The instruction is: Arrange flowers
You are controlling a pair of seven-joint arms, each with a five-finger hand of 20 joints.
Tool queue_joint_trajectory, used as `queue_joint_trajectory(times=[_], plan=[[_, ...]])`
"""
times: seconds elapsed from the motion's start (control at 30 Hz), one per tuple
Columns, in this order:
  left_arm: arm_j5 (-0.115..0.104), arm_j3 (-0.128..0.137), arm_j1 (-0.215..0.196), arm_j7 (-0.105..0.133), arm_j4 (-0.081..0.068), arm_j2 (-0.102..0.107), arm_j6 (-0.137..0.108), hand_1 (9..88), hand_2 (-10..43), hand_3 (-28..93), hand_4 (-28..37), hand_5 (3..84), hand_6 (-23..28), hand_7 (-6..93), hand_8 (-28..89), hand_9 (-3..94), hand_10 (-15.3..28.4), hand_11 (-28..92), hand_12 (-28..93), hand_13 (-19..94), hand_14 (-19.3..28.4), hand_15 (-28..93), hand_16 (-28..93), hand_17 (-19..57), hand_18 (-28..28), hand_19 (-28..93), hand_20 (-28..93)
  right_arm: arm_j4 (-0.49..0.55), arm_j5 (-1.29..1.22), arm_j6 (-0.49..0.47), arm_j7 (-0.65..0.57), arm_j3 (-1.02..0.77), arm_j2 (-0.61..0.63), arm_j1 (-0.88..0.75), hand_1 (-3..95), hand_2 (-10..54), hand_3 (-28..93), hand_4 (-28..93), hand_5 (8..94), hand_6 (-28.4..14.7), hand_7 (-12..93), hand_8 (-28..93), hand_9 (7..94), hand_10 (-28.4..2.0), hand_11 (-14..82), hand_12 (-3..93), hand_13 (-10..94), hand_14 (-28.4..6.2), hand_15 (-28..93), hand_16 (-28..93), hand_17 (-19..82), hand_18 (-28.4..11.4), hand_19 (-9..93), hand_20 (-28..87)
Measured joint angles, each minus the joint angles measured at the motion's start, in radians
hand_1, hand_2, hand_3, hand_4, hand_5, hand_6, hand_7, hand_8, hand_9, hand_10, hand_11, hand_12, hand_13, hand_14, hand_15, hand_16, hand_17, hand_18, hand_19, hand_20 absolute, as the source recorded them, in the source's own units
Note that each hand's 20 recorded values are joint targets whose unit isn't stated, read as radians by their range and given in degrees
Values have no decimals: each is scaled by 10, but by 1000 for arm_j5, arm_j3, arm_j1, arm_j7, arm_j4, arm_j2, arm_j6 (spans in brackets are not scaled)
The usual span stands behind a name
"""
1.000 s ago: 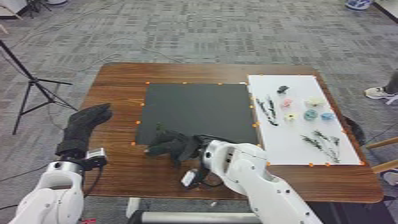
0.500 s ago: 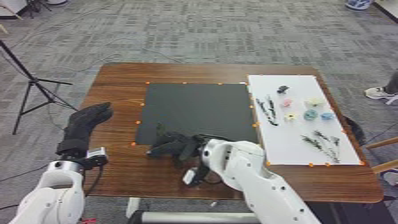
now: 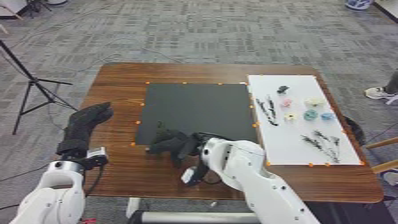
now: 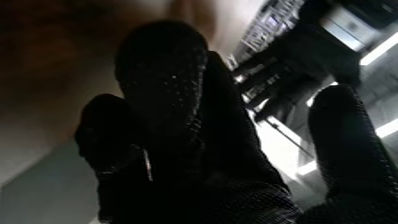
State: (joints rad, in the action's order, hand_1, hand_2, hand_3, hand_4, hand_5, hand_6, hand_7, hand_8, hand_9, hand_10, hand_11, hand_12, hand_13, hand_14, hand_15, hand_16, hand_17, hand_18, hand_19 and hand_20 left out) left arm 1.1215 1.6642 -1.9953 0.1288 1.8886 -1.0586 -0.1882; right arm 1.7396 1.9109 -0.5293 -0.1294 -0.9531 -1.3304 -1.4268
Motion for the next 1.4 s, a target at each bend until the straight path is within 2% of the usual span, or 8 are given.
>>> queue_joint_trajectory(times=[0.17,0.37,0.43,0.5,0.63,0.77,1.03,1.4], plan=[[-1,4,-6,0,4,0,0,203,10,680,-276,474,42,159,-78,484,145,196,113,357,183,183,-4,8,133,71,147,125,-121,-16,-40,-88,56,-42,176,103,601,-107,612,-51,144,-74,680,-159,94,115,912,-78,469,319,555,-207,932,464],[-2,9,-10,1,10,0,0,204,10,681,-274,474,41,160,-78,486,144,198,113,358,183,183,-4,11,132,72,147,297,-250,-63,-73,-293,128,-123,295,7,631,-106,634,-36,202,-73,734,-157,132,163,768,-120,476,305,404,-228,851,434],[-2,12,-11,2,12,0,-1,205,10,681,-273,475,42,160,-79,485,144,198,113,358,183,184,-4,11,132,72,148,350,-234,9,-62,-336,182,-153,306,-27,641,-110,636,-32,221,-77,739,-154,147,172,748,-125,482,298,390,-230,829,453],[-2,14,-12,3,14,1,-1,206,10,681,-272,474,41,161,-79,485,144,198,113,358,183,185,-4,11,132,73,148,393,-156,146,-55,-380,242,-193,297,-82,662,-130,636,-31,228,-79,752,-156,173,186,740,-126,489,294,387,-231,818,475],[-2,23,-22,3,24,2,-1,209,11,678,-269,475,42,161,-80,485,144,198,113,357,183,187,-3,11,132,73,148,397,119,409,-66,-520,338,-291,277,-95,643,-146,642,-37,230,-75,763,-146,207,205,745,-115,529,305,394,-233,836,494],[-1,30,-35,4,32,1,-2,210,11,678,-266,474,41,162,-79,485,145,198,113,357,184,189,-2,11,133,74,148,344,297,522,-121,-683,407,-380,255,-95,628,-154,644,-44,229,-68,764,-148,214,209,756,-109,537,306,406,-232,851,499],[4,31,-42,5,38,0,-2,211,10,679,-265,475,41,163,-80,485,144,198,113,356,185,189,-2,11,133,76,149,329,359,494,-171,-888,462,-543,251,-95,612,-144,666,-52,217,-56,786,-145,230,217,821,-75,537,314,478,-212,900,501],[7,41,-55,5,51,-4,-1,212,9,677,-263,475,41,160,-79,485,145,198,112,355,185,189,-3,10,133,75,148,347,427,256,-272,-927,421,-701,247,-95,558,-141,681,-74,188,-39,793,-158,233,230,859,-59,533,337,531,-188,930,493]])
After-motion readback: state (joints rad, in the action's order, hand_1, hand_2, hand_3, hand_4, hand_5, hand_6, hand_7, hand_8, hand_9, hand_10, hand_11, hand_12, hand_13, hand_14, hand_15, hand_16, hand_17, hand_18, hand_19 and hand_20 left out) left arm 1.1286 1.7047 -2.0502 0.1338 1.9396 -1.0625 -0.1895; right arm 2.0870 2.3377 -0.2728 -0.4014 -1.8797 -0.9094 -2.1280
